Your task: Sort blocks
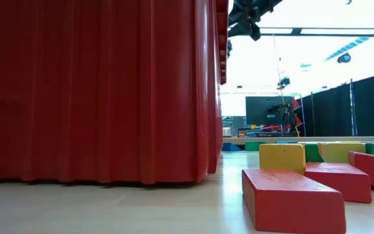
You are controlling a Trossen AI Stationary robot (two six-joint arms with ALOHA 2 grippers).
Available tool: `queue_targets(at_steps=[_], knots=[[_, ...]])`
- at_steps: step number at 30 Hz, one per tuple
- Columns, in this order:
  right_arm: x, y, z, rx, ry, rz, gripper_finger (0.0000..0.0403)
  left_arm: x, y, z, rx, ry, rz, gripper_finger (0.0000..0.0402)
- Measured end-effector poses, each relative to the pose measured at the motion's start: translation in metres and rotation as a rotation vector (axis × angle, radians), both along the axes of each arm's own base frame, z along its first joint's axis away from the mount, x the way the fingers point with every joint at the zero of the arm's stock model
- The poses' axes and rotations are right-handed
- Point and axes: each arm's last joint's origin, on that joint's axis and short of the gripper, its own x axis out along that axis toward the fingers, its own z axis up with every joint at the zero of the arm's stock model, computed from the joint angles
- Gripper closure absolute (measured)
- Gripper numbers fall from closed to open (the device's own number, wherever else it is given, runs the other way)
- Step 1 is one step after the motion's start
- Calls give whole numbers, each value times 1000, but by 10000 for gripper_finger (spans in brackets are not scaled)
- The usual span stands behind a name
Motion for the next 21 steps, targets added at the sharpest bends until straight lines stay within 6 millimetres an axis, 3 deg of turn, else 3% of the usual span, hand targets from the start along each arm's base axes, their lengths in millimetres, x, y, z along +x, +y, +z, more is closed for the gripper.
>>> queue_targets(at_steps=[7,21], knots=[[0,0,0,1,0,0,238,1,2,-6,3,35,16,90],[0,0,0,14,-3,-7,238,-3,3,11,130,95,27,90]])
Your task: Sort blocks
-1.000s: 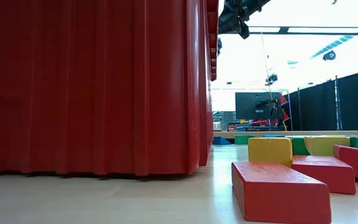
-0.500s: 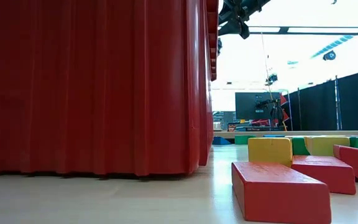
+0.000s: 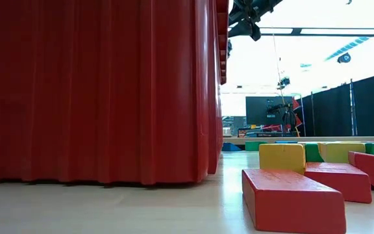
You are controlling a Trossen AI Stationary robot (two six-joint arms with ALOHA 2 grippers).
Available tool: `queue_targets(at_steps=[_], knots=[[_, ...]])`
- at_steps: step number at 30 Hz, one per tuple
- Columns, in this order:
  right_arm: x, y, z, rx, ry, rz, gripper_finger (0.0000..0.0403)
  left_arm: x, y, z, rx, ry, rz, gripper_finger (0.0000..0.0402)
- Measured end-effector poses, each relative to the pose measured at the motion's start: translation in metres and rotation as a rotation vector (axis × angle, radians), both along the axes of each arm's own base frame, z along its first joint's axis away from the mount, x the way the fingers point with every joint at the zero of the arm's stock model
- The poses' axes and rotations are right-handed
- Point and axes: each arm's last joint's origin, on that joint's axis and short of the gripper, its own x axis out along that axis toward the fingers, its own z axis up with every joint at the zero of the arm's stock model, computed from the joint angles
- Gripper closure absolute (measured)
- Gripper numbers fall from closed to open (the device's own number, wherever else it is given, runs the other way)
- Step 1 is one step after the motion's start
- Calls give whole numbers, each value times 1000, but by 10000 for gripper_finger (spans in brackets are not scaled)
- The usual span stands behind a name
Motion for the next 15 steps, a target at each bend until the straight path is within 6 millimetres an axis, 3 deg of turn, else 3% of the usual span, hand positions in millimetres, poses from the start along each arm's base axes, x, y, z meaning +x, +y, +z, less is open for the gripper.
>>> queue_targets(at_steps=[15], knots=[[0,0,0,18,-5,-10,238,10,12,-8,-5,106,13,91]])
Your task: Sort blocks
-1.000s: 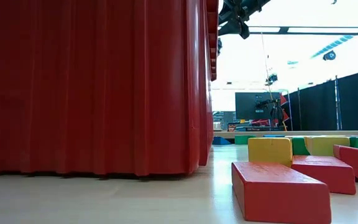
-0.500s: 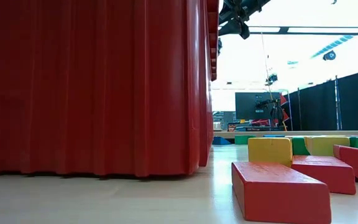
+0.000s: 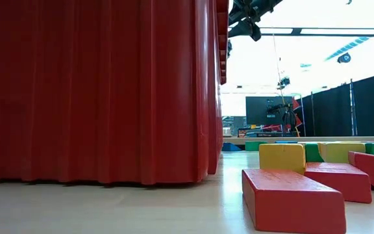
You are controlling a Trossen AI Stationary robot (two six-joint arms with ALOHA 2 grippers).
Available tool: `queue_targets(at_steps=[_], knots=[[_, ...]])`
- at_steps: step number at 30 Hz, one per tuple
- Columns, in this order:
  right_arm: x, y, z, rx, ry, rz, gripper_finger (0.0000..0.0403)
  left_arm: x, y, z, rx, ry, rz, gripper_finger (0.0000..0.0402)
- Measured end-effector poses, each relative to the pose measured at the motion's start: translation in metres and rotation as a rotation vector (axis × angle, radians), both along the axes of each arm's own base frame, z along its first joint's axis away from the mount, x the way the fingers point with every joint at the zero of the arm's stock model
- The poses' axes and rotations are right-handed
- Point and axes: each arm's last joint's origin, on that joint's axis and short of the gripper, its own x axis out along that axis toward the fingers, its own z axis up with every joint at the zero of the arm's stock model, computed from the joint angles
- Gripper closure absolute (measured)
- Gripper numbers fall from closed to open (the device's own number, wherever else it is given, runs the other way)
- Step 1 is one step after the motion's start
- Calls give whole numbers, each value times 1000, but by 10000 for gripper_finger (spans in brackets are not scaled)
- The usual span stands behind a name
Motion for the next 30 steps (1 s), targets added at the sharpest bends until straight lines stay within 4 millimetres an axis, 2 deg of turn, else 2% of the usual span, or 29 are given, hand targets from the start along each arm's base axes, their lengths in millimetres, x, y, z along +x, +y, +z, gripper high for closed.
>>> queue_targets(at_steps=[8,17,19,21,26,28,30], knots=[[0,0,0,3,-1,-2,238,8,5,-23,-104,34,-17,91],[0,0,0,0,0,0,238,10,2,-23,-179,-36,-95,102],[0,0,0,0,-1,0,238,10,2,-23,-195,-53,-109,132],[0,0,0,-2,-3,0,238,11,1,-23,-209,-66,-121,182],[0,0,1,0,-6,-2,243,13,-1,-22,-256,-115,-184,362],[0,0,1,1,-7,-3,247,13,-1,-22,-268,-128,-199,387],[0,0,1,1,-8,-4,252,13,-2,-20,-270,-144,-212,396]])
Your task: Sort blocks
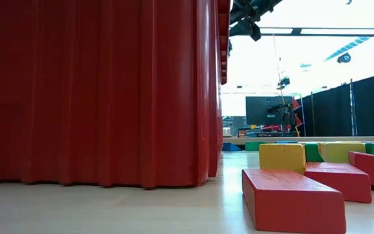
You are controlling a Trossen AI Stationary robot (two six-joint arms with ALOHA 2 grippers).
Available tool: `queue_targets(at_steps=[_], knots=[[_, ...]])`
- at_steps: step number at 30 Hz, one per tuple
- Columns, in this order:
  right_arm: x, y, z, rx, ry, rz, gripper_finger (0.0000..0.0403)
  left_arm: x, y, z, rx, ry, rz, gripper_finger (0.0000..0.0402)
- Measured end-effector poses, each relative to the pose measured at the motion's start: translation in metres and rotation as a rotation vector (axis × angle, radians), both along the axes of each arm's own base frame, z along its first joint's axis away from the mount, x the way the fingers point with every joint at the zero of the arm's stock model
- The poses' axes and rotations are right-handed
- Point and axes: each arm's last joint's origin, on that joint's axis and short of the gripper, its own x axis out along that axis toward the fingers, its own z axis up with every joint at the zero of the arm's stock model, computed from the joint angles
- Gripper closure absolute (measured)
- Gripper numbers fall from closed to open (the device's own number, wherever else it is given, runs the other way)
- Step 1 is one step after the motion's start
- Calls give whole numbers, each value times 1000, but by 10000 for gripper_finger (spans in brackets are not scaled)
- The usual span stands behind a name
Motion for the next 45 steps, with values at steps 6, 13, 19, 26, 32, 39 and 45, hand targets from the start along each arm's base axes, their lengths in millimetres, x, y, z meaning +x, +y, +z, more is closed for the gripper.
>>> queue_targets(at_steps=[6,13,19,26,32,39,45], knots=[[0,-1,0,-13,6,-25,267,-7,-7,33,115,-124,-12,401],[1,-3,4,-27,-39,-32,274,-29,-27,89,327,-299,-17,401],[3,-4,10,-21,-102,-43,260,-40,-37,116,418,-385,-38,402],[14,4,12,9,-156,1,238,-26,-26,130,479,-406,-103,401],[37,18,7,20,-173,77,234,-8,-12,141,544,-470,-193,401],[42,22,7,24,-188,81,233,-10,-15,163,633,-549,-239,401],[42,22,7,23,-188,80,227,-23,-28,188,737,-643,-249,401]])
